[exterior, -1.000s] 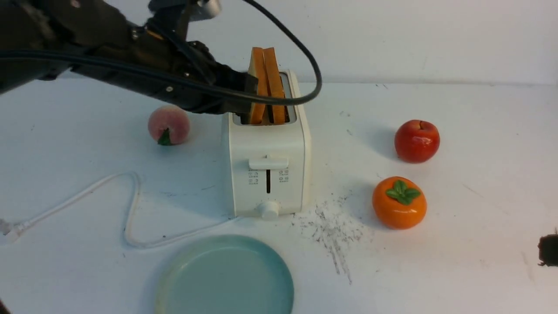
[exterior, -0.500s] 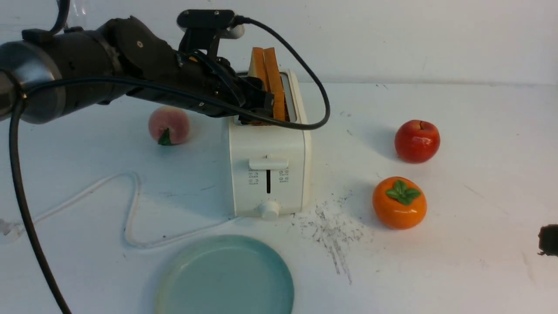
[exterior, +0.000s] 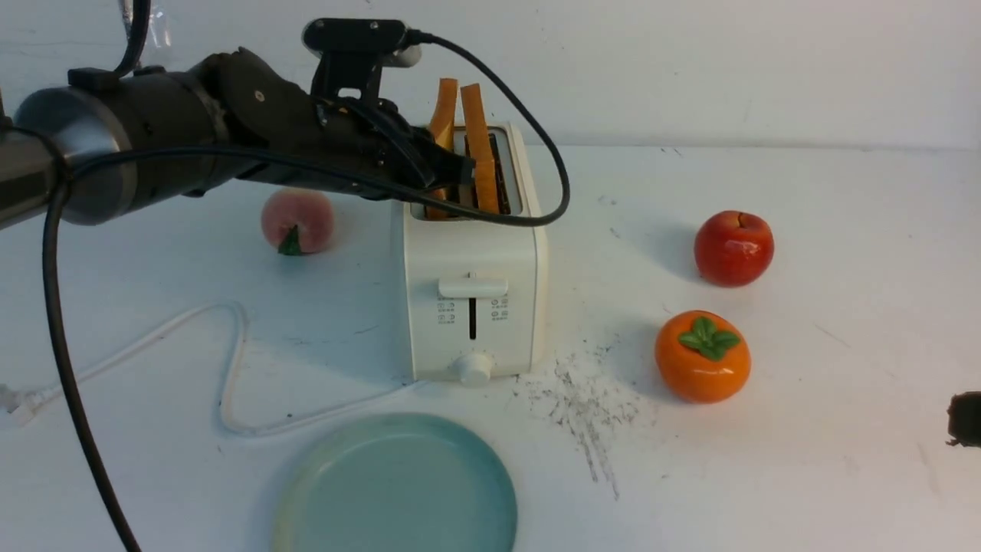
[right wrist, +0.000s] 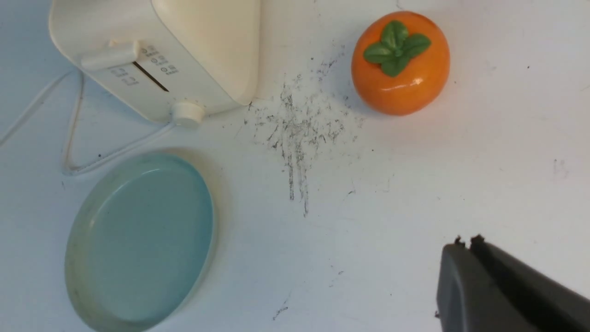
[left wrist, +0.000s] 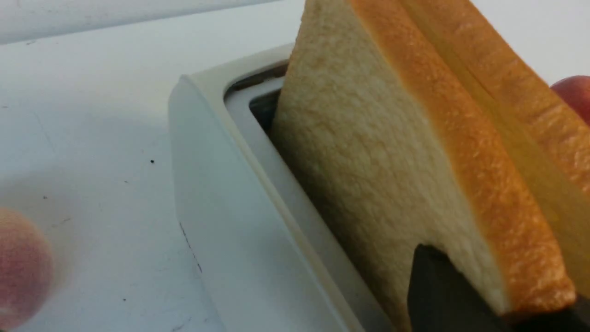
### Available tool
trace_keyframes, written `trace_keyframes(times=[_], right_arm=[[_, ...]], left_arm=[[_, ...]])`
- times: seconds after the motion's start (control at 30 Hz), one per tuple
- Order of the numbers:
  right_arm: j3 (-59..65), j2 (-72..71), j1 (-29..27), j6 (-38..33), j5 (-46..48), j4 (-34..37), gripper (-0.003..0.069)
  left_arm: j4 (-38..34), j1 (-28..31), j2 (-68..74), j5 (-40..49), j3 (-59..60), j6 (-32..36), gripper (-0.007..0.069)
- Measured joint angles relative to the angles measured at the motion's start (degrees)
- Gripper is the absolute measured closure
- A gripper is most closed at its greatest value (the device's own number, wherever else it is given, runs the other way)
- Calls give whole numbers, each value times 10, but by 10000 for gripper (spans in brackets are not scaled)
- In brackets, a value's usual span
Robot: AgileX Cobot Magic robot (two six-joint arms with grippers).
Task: Take toasted bread from bread machine on white table place on plate.
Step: 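Reach for a toast slice standing in the toaster with the left gripper, then place the slice of bread on the plate with the left gripper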
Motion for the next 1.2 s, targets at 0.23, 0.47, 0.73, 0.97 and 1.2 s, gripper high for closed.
trace_keyframes(times=[0.23,0.47,0.73,0.97,1.2], right_arm=[[0,0,0,0,0,2,644],[0,0,0,-1,2,2,640],[0,0,0,-2,3,2,634],[0,0,0,-2,6,2,627],[0,0,0,-2,13,2,626]], left_arm=[[3,0,-124,31,0,0,535],[30,0,-283,181,0,0,535],[37,0,-359,389,63,-22,535],[46,0,-361,366,255,-32,535],[16,0,-331,250,356,-9,535]])
